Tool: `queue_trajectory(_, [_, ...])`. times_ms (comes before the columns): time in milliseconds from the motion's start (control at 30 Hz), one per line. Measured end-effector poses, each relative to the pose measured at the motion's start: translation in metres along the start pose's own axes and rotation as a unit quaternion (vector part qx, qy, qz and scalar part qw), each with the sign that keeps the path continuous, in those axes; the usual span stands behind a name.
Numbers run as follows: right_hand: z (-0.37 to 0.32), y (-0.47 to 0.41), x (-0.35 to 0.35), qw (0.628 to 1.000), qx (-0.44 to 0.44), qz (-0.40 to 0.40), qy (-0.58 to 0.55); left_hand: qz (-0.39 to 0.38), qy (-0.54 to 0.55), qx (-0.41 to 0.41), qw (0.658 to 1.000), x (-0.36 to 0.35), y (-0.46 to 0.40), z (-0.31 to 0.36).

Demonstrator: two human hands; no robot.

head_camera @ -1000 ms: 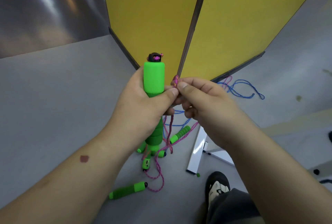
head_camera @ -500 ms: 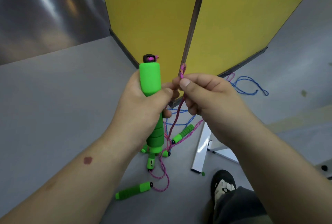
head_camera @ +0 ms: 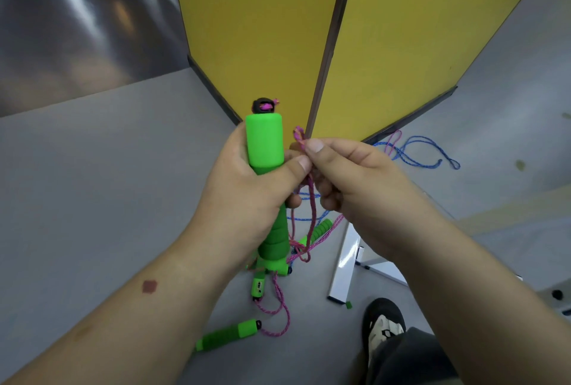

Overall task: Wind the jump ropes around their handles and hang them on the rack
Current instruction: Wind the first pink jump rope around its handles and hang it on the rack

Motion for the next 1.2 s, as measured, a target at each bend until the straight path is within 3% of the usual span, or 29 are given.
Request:
queue_trajectory(100, [0.002,0.003,-0.003,0.997,-0.036,-0.064,0.027,0.057,0.018,-0.007,0.998,0.011,-0.004,0.003])
queue_trajectory(233, [0.001,0.004,-0.006,0.994,-0.034,-0.08,0.068,0.084,0.021,-0.003,0.996,0.017,-0.007,0.001])
queue_trajectory(433, [-0.014,0.003,0.002,0.998,0.056,0.02,-0.023,0.005,0.012,0.025,1.0,0.003,0.001,0.0])
queue_trajectory(567, [-0.016,0.002,0.006,0.994,0.065,0.051,-0.073,-0.032,-0.017,0.022,0.999,-0.011,0.008,-0.004])
queue_trajectory(733, [0.001,-0.001,0.004,1.0,-0.009,-0.004,-0.016,0.01,-0.013,-0.001,1.0,-0.004,0.003,0.0])
queue_trajectory(900, [0.007,0.003,-0.007,0.991,-0.067,-0.111,0.036,0.05,0.012,-0.001,0.999,0.01,-0.004,0.008])
queue_trajectory(1000, [0.004,0.006,-0.008,0.988,-0.038,-0.126,0.08,0.072,0.005,-0.008,0.997,0.018,-0.006,0.011])
queue_trajectory(1200, [-0.009,0.001,-0.002,0.998,0.058,-0.036,0.017,0.029,-0.004,0.021,0.999,0.012,-0.001,0.003])
Point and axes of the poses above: each hand's wrist, its own y-axis away from the middle knuckle, its own x-axis out of the back of the hand, z = x × y, the point moved 4 cm from there along -y, towards the middle knuckle, and after that the axes turned 1 degree about -z, right-handed, at the moved point
